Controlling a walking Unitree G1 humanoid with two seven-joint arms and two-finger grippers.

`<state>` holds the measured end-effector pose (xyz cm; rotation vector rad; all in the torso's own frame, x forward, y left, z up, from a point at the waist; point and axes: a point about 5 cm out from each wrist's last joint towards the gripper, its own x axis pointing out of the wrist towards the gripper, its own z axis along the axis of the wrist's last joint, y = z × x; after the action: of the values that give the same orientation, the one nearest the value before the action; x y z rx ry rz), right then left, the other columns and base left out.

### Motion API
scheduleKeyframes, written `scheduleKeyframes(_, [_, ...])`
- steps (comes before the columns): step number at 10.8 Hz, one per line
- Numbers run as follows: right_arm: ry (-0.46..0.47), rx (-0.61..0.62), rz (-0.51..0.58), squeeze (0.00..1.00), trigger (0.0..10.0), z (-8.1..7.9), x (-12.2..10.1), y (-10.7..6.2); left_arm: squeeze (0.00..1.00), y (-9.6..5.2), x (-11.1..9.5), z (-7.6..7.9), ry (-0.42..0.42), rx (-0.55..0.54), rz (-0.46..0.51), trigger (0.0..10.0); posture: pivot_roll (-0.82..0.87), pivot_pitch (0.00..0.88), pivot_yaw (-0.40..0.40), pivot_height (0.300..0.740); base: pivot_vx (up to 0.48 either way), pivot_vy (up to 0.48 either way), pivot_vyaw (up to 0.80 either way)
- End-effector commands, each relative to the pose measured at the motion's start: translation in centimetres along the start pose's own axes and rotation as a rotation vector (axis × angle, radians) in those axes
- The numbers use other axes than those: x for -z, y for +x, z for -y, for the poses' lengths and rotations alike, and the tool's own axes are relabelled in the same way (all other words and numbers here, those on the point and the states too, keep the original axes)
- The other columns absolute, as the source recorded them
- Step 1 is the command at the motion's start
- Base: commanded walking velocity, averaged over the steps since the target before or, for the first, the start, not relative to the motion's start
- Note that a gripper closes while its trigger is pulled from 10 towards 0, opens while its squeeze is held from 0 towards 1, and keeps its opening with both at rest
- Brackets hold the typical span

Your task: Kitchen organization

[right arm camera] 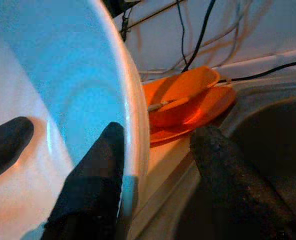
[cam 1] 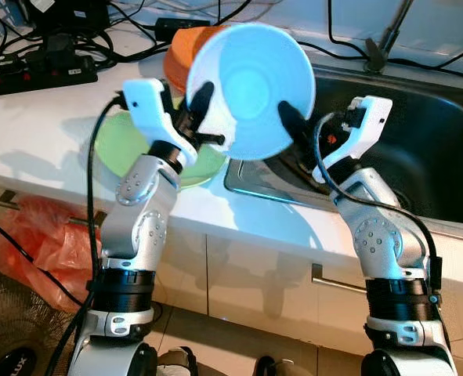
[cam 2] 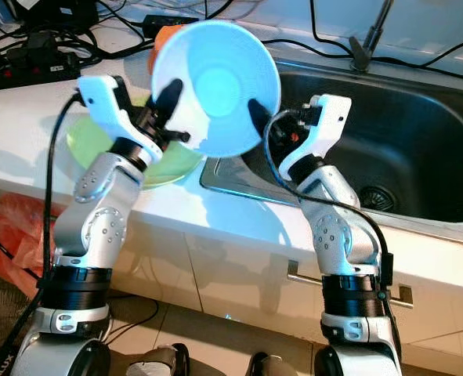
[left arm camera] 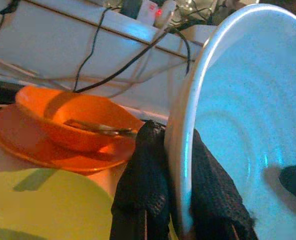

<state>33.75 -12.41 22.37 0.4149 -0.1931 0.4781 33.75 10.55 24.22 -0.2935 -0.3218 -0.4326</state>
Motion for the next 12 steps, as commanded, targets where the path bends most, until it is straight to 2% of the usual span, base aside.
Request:
scheduleKeyframes(1, [0.009,0.043,-0.024,0.0,0.0,0.6,0.0,0.0,0.0,0.0,-1.2,0.9,0.005,0.053,0.055,0.0,0.1,0.136,-0.02,0.74,0.0,0.0,0.0])
scheduleKeyframes(4, [0.002,0.051,-0.05,0.0,0.0,0.5,-0.1,0.3,0.0,0.0,-1.0,1.4,0.021,0.094,0.044,0.0,0.09,0.135,-0.018,0.74,0.0,0.0,0.0])
scheduleKeyframes(7, [0.002,0.098,-0.088,0.0,0.0,1.2,0.3,0.1,0.0,0.1,-1.0,1.3,0.061,0.097,0.04,0.0,0.09,0.133,-0.017,0.74,0.0,0.0,0.0])
scheduleKeyframes(8, [0.006,0.102,-0.089,0.0,0.0,1.2,0.4,0.1,1.0,0.1,-1.0,1.2,0.078,0.093,0.036,4.7,0.1,0.133,-0.017,0.74,0.0,0.0,0.0])
scheduleKeyframes(9, [0.013,0.107,-0.089,0.0,0.0,1.3,0.4,0.1,1.0,0.2,-1.0,1.2,0.078,0.094,0.034,10.0,0.1,0.132,-0.017,0.74,0.0,0.0,0.0])
scheduleKeyframes(12, [0.051,0.18,-0.08,0.0,0.0,2.2,0.4,-0.1,1.0,0.1,-0.8,1.7,0.061,0.137,0.014,10.0,0.1,0.132,-0.015,0.74,0.0,0.0,0.0])
